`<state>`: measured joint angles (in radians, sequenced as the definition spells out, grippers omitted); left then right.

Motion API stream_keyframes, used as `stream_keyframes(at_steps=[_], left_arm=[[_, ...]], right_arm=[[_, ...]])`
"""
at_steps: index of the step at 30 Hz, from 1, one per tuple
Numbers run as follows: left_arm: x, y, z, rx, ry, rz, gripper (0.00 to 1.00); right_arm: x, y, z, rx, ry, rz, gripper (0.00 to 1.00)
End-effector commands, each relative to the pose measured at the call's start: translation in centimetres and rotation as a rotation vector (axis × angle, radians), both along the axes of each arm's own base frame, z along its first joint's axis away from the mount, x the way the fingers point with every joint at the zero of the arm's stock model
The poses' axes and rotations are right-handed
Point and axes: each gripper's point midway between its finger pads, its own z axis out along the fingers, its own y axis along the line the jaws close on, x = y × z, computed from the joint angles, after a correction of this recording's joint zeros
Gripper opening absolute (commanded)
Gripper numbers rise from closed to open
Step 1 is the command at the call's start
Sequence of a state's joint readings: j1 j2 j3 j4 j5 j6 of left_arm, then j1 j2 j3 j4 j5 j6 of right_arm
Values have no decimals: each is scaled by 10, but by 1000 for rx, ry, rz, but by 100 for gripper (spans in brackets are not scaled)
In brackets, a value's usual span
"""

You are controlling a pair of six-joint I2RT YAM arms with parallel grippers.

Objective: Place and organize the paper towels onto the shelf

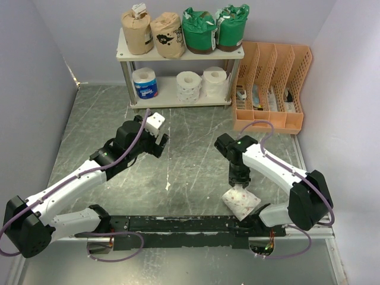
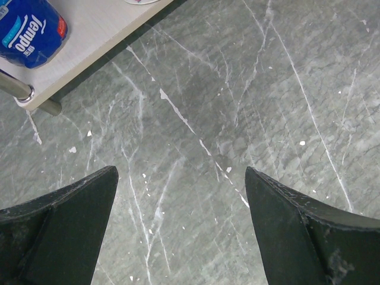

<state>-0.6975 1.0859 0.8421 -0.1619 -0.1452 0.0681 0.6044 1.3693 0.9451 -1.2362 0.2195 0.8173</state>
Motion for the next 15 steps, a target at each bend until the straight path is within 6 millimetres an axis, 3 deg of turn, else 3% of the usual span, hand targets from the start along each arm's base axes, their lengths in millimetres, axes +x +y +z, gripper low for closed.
stream_keyframes(at_steps=[1, 7, 9, 15], left_arm=[[-1, -3, -1, 1, -8, -12, 99], [-1, -3, -3, 6, -4, -16, 99], [-1, -4, -5, 9, 0, -17, 99], [5, 6, 0, 16, -24, 43, 98]], right_arm=[[-12, 11, -6, 76, 36, 16, 0], [-8, 35, -1, 213, 11, 33, 0], [4, 47, 8, 271, -44, 34, 0], [58, 115, 46, 584, -256, 75, 0]])
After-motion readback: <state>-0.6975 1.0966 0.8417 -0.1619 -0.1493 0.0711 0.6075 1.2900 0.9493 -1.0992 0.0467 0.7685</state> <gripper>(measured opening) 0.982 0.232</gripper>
